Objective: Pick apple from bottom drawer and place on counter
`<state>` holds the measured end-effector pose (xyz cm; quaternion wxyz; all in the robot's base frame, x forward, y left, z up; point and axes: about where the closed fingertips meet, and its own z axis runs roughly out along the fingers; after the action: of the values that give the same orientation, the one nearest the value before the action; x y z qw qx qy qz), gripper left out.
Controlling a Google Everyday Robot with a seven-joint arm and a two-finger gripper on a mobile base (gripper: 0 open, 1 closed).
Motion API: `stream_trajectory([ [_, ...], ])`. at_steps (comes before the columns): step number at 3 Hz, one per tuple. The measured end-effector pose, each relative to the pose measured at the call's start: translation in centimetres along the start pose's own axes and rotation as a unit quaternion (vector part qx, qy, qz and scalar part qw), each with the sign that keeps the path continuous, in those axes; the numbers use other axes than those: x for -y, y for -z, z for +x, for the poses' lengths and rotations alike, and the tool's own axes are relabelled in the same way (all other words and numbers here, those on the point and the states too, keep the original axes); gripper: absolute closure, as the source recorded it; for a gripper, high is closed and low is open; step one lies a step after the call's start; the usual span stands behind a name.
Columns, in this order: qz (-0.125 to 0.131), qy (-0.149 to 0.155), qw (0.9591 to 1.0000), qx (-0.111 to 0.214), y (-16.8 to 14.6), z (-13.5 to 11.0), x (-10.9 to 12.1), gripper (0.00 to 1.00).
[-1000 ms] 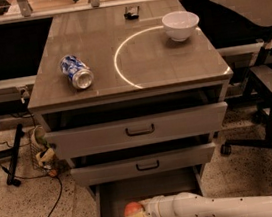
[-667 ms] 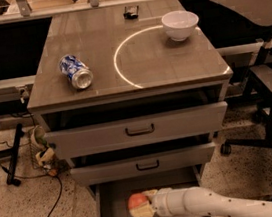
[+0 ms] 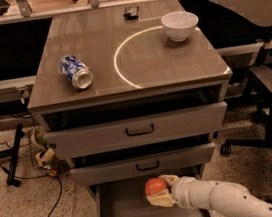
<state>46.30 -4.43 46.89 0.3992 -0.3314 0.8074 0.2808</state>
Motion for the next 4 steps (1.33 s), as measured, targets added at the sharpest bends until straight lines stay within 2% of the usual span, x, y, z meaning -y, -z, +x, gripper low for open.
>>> stream_trajectory([
  [1, 0.047, 0.027, 0.998, 0.034, 6.0, -3.5, 0.7, 1.0],
  [3, 0.039, 0.027, 0.9984, 0.029, 5.2, -3.3, 0.4, 1.0],
  [4, 0.058, 0.051, 0.9956, 0.053, 8.2, -5.4, 0.4, 1.0],
])
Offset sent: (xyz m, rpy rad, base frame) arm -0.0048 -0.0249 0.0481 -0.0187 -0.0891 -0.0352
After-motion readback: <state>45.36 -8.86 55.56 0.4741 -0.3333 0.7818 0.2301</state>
